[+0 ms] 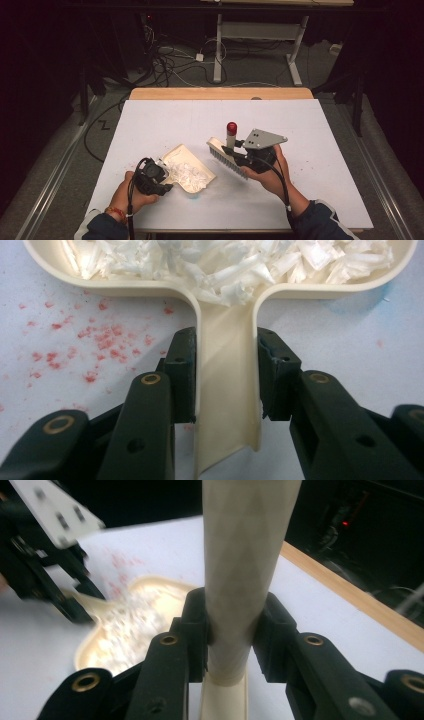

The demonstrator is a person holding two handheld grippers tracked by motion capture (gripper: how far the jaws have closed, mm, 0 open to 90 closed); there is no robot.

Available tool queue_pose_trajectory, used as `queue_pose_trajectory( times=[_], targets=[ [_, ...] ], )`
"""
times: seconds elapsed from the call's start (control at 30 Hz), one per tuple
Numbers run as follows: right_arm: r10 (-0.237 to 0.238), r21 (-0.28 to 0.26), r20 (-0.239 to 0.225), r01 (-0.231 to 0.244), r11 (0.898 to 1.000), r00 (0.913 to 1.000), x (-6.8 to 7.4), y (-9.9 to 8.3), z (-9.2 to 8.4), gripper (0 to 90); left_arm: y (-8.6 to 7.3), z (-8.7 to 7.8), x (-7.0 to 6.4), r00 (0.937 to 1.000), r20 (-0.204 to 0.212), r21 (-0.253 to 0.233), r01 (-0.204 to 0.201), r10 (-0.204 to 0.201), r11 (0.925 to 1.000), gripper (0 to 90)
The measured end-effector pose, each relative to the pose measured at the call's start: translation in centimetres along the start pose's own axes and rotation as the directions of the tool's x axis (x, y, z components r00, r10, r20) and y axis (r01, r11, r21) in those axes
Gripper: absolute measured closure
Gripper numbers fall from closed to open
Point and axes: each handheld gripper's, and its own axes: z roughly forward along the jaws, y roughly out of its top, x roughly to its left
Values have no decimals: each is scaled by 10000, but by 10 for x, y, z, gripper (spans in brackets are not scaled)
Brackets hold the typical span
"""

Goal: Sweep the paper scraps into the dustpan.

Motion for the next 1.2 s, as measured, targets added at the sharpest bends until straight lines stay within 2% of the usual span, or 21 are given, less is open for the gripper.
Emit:
queue_pose_trajectory(
  times=[0.03, 0.07, 0.1, 0.23, 0.3, 0.4, 0.43, 0.47, 0.57, 0.7, 0.83, 1.0, 1.03, 1.1, 1.13, 1.2],
  targets=[
    [-429, 360, 343, 417, 9985, 9985, 2, -2, 0, 709, 0, 0, 0, 10000, -17, -1, -14, 14, 10000, 633],
    [-429, 360, 343, 417, 9985, 9985, 2, -2, 0, 709, 0, 0, -1, 10000, -38, -16, -1, 1, 10000, 633],
    [-526, 593, 365, 504, 9970, 9979, 3, -3, 0, 709, 0, 0, -1, 10000, -40, -13, 4, -4, 10000, 633],
    [-445, 933, -291, 470, 9945, 9986, 8, -10, 0, 709, 0, 0, -1, 10000, -51, 18, 6, -6, 10000, 634],
    [-316, 888, -648, 373, 9954, 9974, 12, -11, 2, 710, 1, 0, -1, 10000, -55, 43, -2, 2, 10000, 634],
    [-460, 765, -896, 529, 9957, 9949, 18, -9, 4, 709, 0, 0, -1, 10000, -56, 26, 4, -4, 10000, 633],
    [-372, 609, -1170, 446, 9971, 9924, 18, -9, 4, 710, 0, 0, -1, 10000, -61, 23, 4, -4, 10000, 633],
    [-78, 435, -1501, 145, 9989, 9886, 20, -6, 3, 709, 0, 0, -1, 10000, -61, 22, 6, -6, 10000, 633],
    [-257, 145, -1601, 283, 9995, 9868, 23, -2, -1, 710, 0, 0, 0, 10000, -79, 58, -51, 51, 10000, 633],
    [-191, -33, -1774, 188, 9998, 9840, 21, 2, -5, 709, 0, 0, 0, 9999, -91, 68, -72, 73, 10000, 633],
    [-52, -327, -1572, 0, 9995, 9876, 14, 6, -14, 709, 0, 0, -1, 9999, -123, 88, -89, 90, 9999, 634],
    [75, -305, -1318, -116, 9995, 9913, 9, 6, -13, 709, 0, 0, 0, 9999, -130, 104, -77, 78, 9999, 633],
    [42, -302, -1186, -78, 9995, 9929, 8, 6, -12, 709, 0, 0, 0, 9999, -126, 96, -64, 65, 9999, 634],
    [-368, -167, -587, 358, 9992, 9976, 6, 8, -5, 708, 0, 0, 0, 9999, -100, 89, -48, 49, 9999, 633],
    [-410, -108, -351, 406, 9991, 9985, 5, 8, 0, 709, 0, 0, 0, 9999, -123, 97, -56, 57, 9999, 633],
    [-479, -280, -160, 475, 9985, 9987, 2, 8, 9, 709, 0, 0, 0, 9999, -103, 95, -38, 39, 9999, 633]
  ],
)
